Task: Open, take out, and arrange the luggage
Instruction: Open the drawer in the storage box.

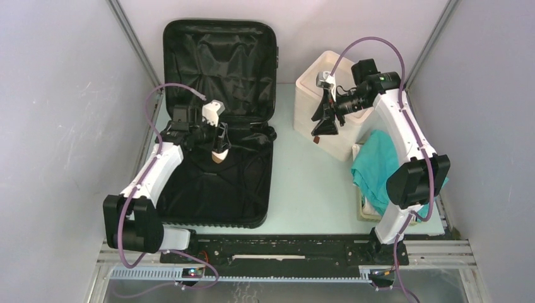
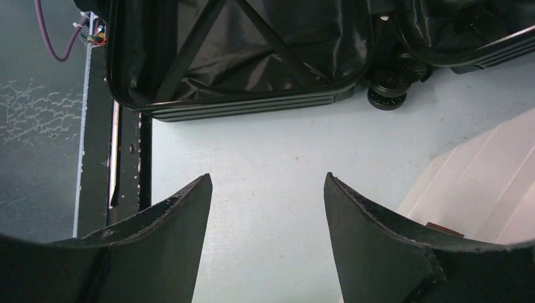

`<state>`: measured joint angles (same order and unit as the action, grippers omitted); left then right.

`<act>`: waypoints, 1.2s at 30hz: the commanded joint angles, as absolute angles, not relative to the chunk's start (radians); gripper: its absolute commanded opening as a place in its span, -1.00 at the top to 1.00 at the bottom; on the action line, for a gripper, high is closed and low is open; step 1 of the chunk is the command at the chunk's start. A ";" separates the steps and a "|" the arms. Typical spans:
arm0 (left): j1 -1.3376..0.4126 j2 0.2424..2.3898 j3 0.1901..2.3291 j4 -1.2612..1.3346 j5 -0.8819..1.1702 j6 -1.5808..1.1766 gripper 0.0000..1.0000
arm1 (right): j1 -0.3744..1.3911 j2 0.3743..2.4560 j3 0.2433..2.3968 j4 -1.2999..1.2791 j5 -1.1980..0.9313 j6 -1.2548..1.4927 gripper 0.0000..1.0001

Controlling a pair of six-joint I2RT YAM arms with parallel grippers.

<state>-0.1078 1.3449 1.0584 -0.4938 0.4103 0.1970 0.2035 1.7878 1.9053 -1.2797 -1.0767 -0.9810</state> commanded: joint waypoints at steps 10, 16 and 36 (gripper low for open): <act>-0.101 1.272 1.030 -0.350 0.562 0.043 0.41 | 0.221 1.726 1.855 -1.279 -1.072 -1.054 -0.48; -0.100 1.259 1.013 -0.313 0.586 0.015 0.42 | 0.222 1.731 1.852 -1.279 -1.058 -1.094 -0.48; -0.100 1.234 0.990 -0.124 0.657 -0.197 0.43 | 0.287 1.755 1.739 -1.287 -0.768 -1.741 -0.52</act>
